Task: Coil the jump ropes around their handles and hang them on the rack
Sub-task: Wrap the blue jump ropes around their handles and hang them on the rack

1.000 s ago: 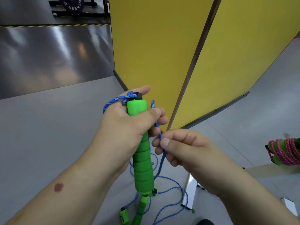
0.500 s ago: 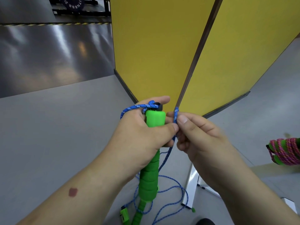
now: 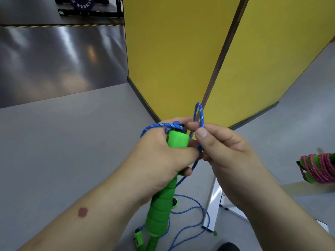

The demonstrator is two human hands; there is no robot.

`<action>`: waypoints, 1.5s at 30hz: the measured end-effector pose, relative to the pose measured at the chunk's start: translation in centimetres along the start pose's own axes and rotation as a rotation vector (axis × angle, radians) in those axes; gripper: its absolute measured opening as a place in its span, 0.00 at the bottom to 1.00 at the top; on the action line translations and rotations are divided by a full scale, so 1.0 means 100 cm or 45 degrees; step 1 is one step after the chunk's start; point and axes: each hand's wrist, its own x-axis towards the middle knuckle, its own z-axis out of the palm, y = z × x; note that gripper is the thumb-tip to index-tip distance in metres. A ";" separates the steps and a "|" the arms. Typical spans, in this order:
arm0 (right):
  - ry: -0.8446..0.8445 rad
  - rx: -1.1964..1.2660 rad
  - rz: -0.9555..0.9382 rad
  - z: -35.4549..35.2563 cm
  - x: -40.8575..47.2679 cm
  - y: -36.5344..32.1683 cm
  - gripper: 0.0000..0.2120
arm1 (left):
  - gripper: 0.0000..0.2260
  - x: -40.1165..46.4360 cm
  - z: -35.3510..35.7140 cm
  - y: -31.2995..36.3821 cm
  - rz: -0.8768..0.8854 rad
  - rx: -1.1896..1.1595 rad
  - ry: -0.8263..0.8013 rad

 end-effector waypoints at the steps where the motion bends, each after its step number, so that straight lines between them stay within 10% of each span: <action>1: -0.023 -0.015 -0.001 -0.001 0.001 0.003 0.11 | 0.20 -0.001 0.002 -0.001 0.021 0.023 0.010; 12: -0.211 -0.267 0.211 -0.001 -0.002 0.007 0.10 | 0.20 0.009 -0.013 0.014 0.125 -0.246 0.340; 19: 0.048 -0.008 0.010 -0.001 -0.001 -0.002 0.11 | 0.23 0.000 0.005 0.001 -0.038 -0.009 0.042; 28: -0.301 -0.276 0.329 -0.002 -0.004 0.005 0.07 | 0.18 0.008 -0.009 0.016 0.140 -0.329 0.327; 36: 0.015 -0.012 -0.016 0.000 0.000 -0.003 0.08 | 0.26 0.003 -0.003 0.006 -0.030 -0.086 0.072; 45: -0.152 -0.053 0.303 -0.004 0.002 0.009 0.13 | 0.20 0.004 -0.003 0.011 0.101 -0.203 0.212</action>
